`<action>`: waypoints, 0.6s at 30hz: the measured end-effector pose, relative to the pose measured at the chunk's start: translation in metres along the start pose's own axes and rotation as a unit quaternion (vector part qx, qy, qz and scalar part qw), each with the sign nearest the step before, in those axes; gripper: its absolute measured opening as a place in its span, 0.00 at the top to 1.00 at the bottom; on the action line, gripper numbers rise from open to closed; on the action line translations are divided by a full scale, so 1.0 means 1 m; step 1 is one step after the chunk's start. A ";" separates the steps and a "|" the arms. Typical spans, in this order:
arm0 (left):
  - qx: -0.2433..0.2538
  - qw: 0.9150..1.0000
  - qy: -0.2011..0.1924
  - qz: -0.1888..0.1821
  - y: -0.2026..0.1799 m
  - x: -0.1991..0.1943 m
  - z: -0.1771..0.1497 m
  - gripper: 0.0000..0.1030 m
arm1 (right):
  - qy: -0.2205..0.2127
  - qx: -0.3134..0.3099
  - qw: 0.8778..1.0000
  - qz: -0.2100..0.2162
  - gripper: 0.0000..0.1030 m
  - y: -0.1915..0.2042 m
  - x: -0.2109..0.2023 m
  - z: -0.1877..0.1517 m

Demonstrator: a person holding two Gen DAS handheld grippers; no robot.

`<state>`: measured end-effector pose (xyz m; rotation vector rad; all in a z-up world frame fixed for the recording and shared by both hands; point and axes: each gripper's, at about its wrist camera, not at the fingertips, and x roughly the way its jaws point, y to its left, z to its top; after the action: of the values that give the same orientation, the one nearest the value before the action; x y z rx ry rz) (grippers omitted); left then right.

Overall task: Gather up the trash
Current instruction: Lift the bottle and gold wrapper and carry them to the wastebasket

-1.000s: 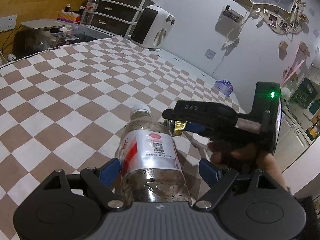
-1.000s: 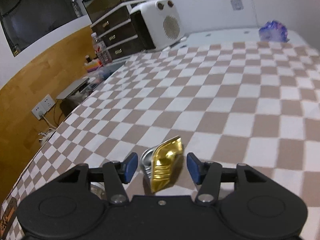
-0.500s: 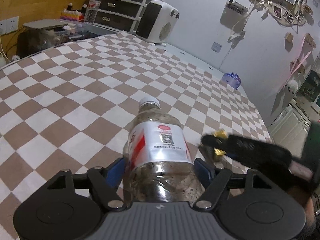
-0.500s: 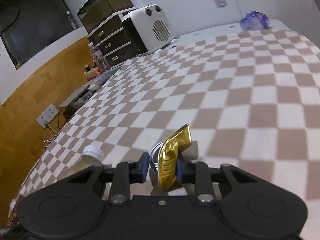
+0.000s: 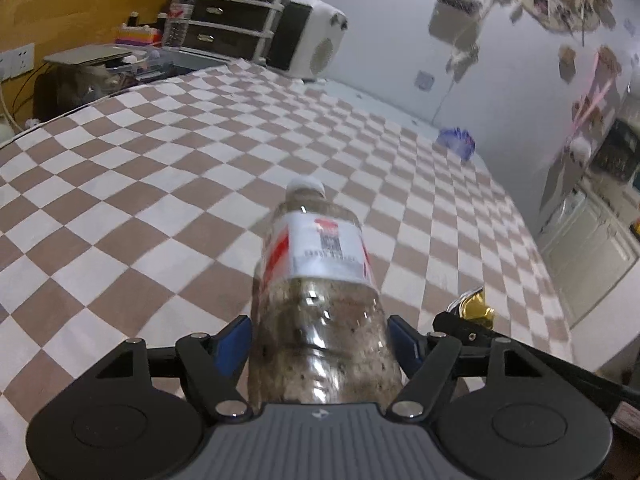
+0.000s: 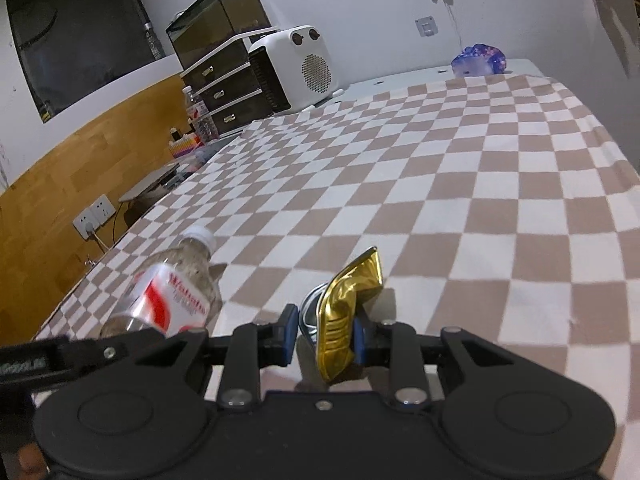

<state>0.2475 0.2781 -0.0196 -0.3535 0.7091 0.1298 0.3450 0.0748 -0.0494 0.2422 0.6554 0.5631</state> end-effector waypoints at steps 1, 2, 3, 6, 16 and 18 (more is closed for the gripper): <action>0.010 1.000 0.007 0.006 -0.003 0.001 -0.002 0.29 | 0.000 0.000 1.000 0.000 0.72 0.001 -0.003 -0.003; 0.018 1.000 0.011 0.012 -0.005 0.001 -0.005 0.29 | 0.000 -0.001 1.000 0.000 0.72 0.001 -0.007 -0.005; 0.025 0.999 0.015 0.017 -0.007 -0.001 -0.009 0.29 | 0.001 0.000 1.000 0.000 0.72 0.002 -0.010 -0.008; 0.044 0.998 0.013 0.034 -0.014 -0.009 -0.021 0.29 | 0.005 0.007 1.000 0.002 0.72 0.001 -0.022 -0.016; 0.043 0.994 -0.033 0.092 -0.026 -0.029 -0.048 0.39 | 0.008 0.017 1.000 0.002 0.72 0.002 -0.057 -0.041; 0.048 0.993 -0.044 0.101 -0.030 -0.031 -0.051 0.39 | 0.009 0.018 1.000 0.002 0.72 0.002 -0.062 -0.045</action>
<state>0.2000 0.2322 -0.0272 -0.1816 0.6610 0.2991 0.2753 0.0436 -0.0518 0.2732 0.6825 0.5585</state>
